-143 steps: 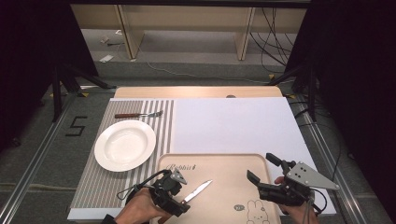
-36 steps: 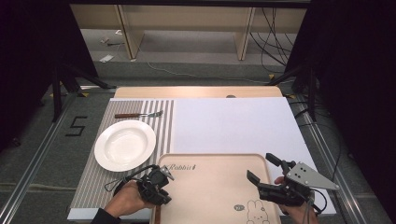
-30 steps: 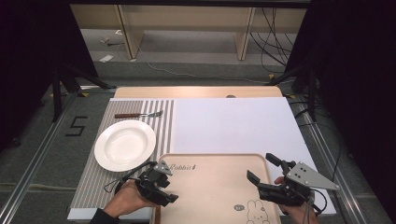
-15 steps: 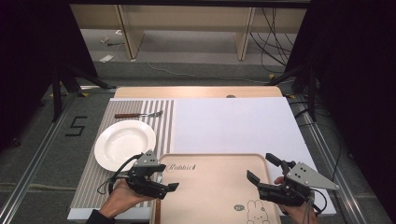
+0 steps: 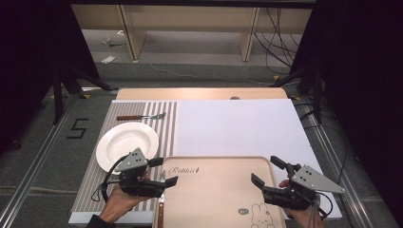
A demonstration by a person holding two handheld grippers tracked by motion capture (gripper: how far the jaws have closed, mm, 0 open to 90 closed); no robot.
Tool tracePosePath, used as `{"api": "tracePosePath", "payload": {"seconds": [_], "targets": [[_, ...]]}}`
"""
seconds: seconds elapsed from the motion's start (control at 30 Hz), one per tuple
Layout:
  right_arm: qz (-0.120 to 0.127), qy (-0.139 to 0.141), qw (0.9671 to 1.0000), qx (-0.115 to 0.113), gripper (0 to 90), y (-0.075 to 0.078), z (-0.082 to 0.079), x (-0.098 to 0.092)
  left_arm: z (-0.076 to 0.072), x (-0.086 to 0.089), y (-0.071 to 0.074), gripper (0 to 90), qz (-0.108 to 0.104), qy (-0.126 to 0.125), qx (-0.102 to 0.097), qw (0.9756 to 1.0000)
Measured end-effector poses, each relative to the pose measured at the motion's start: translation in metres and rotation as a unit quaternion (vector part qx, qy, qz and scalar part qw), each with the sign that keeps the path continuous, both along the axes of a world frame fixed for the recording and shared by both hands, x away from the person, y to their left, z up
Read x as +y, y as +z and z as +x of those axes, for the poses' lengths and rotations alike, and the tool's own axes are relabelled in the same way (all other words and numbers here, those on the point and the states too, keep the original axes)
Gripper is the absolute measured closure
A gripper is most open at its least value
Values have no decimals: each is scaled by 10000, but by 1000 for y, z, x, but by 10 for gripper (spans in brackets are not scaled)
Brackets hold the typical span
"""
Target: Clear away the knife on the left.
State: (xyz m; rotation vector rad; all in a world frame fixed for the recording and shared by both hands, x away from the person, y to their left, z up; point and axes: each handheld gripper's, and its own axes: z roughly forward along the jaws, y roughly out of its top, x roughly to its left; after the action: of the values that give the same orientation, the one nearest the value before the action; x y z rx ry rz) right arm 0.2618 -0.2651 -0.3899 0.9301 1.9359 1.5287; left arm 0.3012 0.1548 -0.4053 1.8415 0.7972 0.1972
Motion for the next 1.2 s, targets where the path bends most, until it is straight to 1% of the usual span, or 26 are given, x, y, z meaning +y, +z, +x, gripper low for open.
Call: {"api": "tracePosePath", "payload": {"seconds": [0.2,0.3,0.37,0.43,0.57,0.73,0.77,0.83,0.87,0.97,1.2], "targets": [[7,3,10000,-4,170,0,0,0,-3,5,0,162,-69,40,-191,9998],[11,5,10000,-1,170,0,0,0,-4,10,0,162,-181,81,-265,9995],[7,2,10000,0,170,0,0,0,-6,12,0,162,-294,128,-308,9990],[7,0,10000,6,170,0,0,0,-8,14,0,162,-360,155,-441,9983],[8,8,10000,9,169,0,0,0,-12,15,-1,162,-474,207,-494,9974],[36,5,10000,23,169,0,0,0,-16,12,-3,161,-399,194,-536,9976],[29,3,10000,28,169,0,0,0,-16,11,-4,160,-404,168,-562,9975],[48,13,10000,36,169,0,0,0,-17,10,-3,159,-363,189,-635,9971],[48,13,10000,36,169,0,0,0,-18,11,-3,159,-398,197,-683,9967],[56,12,10000,32,169,0,0,0,-17,13,-2,159,-476,249,-693,9961],[55,17,10000,40,169,0,1,0,-16,12,-2,159,-453,213,-613,9969]]}}
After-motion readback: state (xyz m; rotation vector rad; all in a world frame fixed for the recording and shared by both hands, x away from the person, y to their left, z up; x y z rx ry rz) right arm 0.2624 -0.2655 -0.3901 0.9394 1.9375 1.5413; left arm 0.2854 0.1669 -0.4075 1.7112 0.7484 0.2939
